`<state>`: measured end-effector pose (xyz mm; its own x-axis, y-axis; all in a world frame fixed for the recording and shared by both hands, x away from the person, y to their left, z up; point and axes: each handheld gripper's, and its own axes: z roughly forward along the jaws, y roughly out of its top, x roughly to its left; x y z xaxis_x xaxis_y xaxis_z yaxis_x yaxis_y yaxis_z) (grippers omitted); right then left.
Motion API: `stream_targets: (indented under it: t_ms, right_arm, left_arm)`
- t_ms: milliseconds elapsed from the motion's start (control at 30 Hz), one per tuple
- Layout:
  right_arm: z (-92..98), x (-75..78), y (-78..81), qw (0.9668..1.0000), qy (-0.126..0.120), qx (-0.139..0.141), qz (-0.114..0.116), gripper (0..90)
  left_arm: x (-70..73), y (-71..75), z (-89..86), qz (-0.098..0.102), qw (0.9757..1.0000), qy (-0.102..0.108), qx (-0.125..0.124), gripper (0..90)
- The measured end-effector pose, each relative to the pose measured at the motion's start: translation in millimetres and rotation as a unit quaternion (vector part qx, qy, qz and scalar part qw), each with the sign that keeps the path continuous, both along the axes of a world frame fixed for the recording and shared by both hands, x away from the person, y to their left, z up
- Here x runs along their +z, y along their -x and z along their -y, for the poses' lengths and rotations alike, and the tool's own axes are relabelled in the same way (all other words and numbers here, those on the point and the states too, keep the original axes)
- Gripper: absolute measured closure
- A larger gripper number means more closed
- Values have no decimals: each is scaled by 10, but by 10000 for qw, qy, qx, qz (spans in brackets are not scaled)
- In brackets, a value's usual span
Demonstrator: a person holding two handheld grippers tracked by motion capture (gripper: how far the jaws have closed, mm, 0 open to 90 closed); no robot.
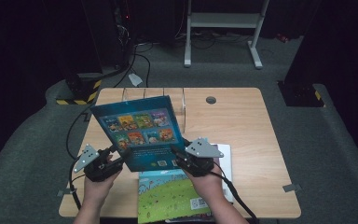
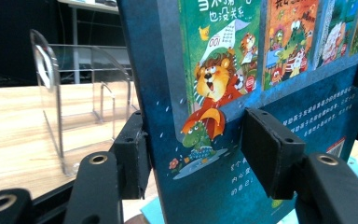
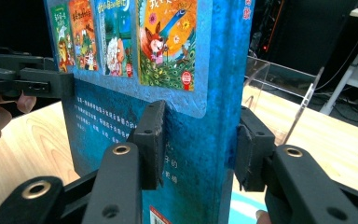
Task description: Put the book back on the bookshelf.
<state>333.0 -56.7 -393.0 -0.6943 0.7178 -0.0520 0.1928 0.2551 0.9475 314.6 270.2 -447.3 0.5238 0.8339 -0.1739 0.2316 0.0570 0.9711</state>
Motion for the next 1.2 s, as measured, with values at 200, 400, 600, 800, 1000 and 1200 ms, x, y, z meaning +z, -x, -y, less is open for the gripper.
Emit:
stream_targets:
  t_ms: [200,400,600,800,1000,1200]
  right_arm:
    - [-70,-34,-56,9999,70,-4,90,592]
    - [-75,-107,-115,9999,133,-51,86,590]
    - [-60,-179,-115,9999,133,-45,68,586]
    - [-37,-252,-102,9999,94,-46,2,581]
    - [-28,-270,-58,10000,-1,4,0,573]
    - [-17,-282,9,9999,-121,92,-14,559]
  left_arm:
    - [-56,-68,-31,64,9998,-183,12,441]
    - [-137,-124,-11,11,9998,-200,18,436]
    - [-183,-137,-6,39,9996,-294,-12,436]
    - [-223,-123,21,45,9987,-501,-22,432]
    - [-227,-65,32,83,9987,-504,19,428]
    - [-236,18,20,82,9989,-472,4,422]
